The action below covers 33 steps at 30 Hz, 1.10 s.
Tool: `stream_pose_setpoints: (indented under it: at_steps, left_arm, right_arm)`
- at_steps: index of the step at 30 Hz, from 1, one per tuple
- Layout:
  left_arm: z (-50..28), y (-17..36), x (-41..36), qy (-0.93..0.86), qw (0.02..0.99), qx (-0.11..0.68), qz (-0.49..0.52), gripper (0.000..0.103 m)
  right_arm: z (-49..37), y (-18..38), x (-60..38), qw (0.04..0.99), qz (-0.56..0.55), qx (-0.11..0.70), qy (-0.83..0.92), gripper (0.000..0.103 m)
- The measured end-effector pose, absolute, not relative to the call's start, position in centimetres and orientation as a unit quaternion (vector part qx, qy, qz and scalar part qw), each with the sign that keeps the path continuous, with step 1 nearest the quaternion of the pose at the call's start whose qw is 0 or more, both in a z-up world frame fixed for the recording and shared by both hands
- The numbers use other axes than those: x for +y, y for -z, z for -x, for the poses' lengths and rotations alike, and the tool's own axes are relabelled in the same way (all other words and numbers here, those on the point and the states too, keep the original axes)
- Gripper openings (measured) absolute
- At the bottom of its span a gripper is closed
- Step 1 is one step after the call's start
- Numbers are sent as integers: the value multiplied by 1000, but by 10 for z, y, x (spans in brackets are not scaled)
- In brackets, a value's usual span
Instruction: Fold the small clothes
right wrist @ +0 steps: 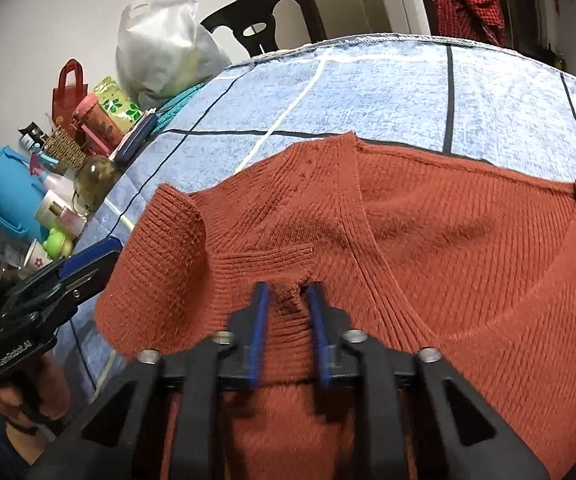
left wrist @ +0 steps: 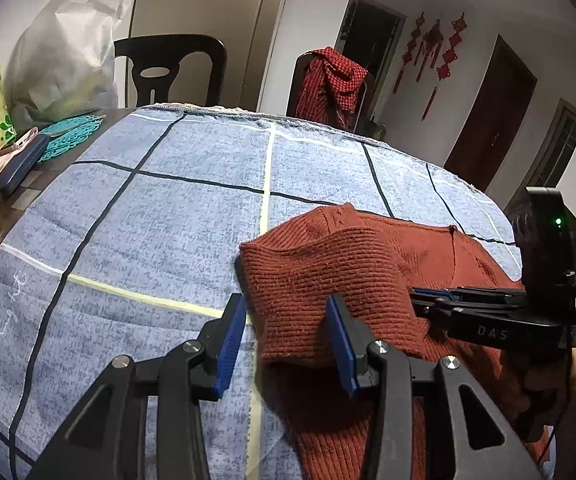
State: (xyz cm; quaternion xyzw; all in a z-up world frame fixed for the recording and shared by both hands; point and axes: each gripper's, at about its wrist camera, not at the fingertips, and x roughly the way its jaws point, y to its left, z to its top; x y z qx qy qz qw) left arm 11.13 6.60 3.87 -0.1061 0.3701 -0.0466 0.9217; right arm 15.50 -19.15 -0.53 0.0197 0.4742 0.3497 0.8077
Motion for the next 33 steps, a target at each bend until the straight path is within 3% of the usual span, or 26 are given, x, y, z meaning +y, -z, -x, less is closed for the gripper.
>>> stream_pose_setpoints:
  at_steps: [8,23,29,33]
  left_arm:
    - [-123,-40,56,60,921,373,101,44]
    - [-130,-18,39,70,906,407,88,44]
    - [-114,-21,35,71,909,402,86,44]
    - [-117,-13,34,62,906,411,81,44]
  right_arm:
    - [-149,-27,-249,859,-43,418,-293,5]
    - [-152,-3,-285,846,-86,462,-252,6]
    - [-128,-24,-285,867,-67,424,-254,6]
    - [-128,-9,-272,854,-36,451,-258,6]
